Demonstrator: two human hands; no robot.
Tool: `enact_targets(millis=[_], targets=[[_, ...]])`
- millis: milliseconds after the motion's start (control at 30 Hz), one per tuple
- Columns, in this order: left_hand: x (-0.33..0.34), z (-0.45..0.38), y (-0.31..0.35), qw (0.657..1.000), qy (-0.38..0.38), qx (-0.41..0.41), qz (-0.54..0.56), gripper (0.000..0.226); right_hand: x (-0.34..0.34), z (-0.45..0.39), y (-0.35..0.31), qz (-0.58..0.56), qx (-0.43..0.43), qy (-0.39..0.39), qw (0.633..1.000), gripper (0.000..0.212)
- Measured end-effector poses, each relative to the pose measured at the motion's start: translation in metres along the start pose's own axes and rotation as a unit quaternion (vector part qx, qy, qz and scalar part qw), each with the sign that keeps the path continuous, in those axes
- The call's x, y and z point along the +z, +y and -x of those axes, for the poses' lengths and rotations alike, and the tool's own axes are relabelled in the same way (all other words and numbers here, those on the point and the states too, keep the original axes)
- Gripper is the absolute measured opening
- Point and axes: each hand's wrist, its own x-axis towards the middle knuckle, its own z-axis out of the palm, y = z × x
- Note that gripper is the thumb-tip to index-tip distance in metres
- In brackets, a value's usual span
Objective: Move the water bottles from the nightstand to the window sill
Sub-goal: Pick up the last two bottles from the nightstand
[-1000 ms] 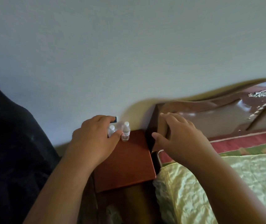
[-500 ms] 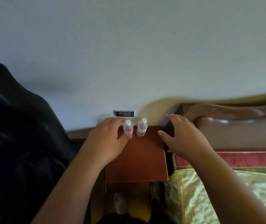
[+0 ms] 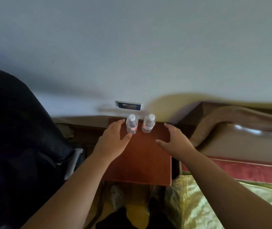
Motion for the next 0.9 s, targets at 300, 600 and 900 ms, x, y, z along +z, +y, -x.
enact_targets(millis=[300, 600, 900], targets=[[0.064, -0.076, -0.034, 0.985, 0.01, -0.063, 0.161, 0.063, 0.045, -0.069, 0.042, -0.107, 0.069, -0.011, 0.992, 0.103], [0.096, -0.122, -0.058, 0.989, 0.009, -0.04, 0.143, 0.063, 0.07, -0.132, 0.041, -0.133, 0.037, -0.02, 0.99, 0.109], [0.118, -0.155, -0.06, 0.998, -0.031, -0.028, 0.036, 0.079, 0.094, -0.162, 0.041, -0.107, -0.038, -0.001, 0.994, 0.085]])
